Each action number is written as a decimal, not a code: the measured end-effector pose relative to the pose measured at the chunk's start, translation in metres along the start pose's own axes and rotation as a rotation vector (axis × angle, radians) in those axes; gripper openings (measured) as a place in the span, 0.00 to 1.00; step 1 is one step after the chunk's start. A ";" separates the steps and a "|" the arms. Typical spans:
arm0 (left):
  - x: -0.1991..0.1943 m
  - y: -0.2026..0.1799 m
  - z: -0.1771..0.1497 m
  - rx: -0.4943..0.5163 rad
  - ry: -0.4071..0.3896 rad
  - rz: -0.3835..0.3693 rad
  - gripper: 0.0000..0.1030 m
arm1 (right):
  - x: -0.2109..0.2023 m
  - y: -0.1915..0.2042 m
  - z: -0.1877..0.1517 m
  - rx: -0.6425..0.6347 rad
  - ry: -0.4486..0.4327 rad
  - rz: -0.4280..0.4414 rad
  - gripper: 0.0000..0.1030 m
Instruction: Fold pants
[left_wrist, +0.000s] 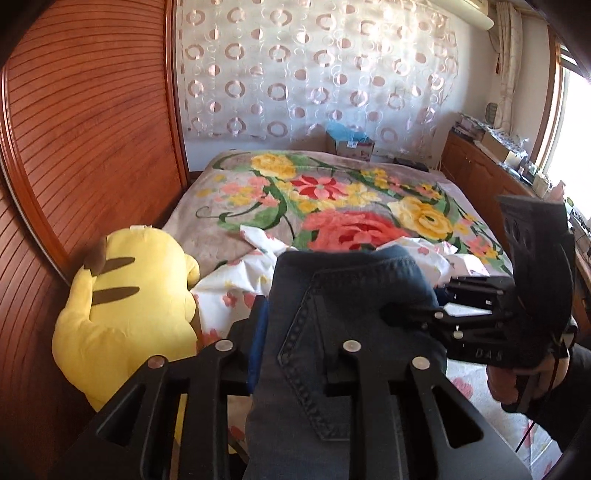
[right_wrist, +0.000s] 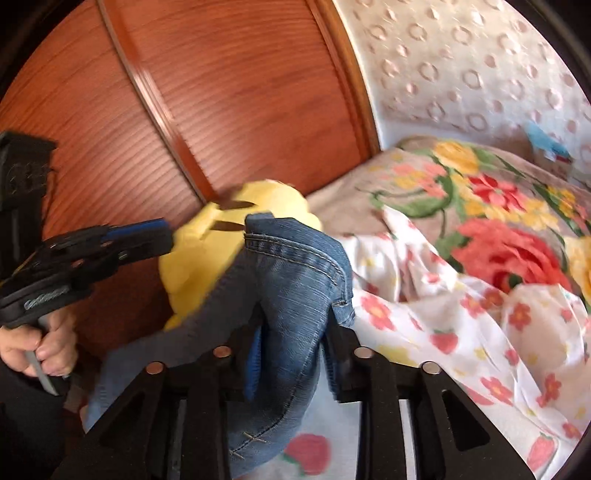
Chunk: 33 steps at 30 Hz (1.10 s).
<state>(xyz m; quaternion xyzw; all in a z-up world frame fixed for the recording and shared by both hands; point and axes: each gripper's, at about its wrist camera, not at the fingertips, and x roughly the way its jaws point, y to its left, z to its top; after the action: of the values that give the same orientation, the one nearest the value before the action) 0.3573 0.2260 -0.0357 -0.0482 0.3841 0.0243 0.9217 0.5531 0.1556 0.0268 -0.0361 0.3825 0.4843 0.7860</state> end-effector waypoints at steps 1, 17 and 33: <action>0.000 -0.001 -0.004 0.002 0.004 -0.002 0.31 | 0.003 -0.001 0.001 0.001 0.004 -0.011 0.43; -0.038 -0.041 -0.058 0.043 -0.008 -0.002 0.49 | -0.067 0.058 -0.012 -0.047 -0.135 -0.190 0.51; -0.132 -0.124 -0.079 0.120 -0.166 -0.059 0.49 | -0.248 0.135 -0.125 -0.030 -0.258 -0.314 0.51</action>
<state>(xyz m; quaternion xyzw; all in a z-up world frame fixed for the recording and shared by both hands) 0.2189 0.0931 0.0116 -0.0023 0.3054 -0.0219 0.9520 0.3167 -0.0084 0.1386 -0.0446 0.2610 0.3621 0.8938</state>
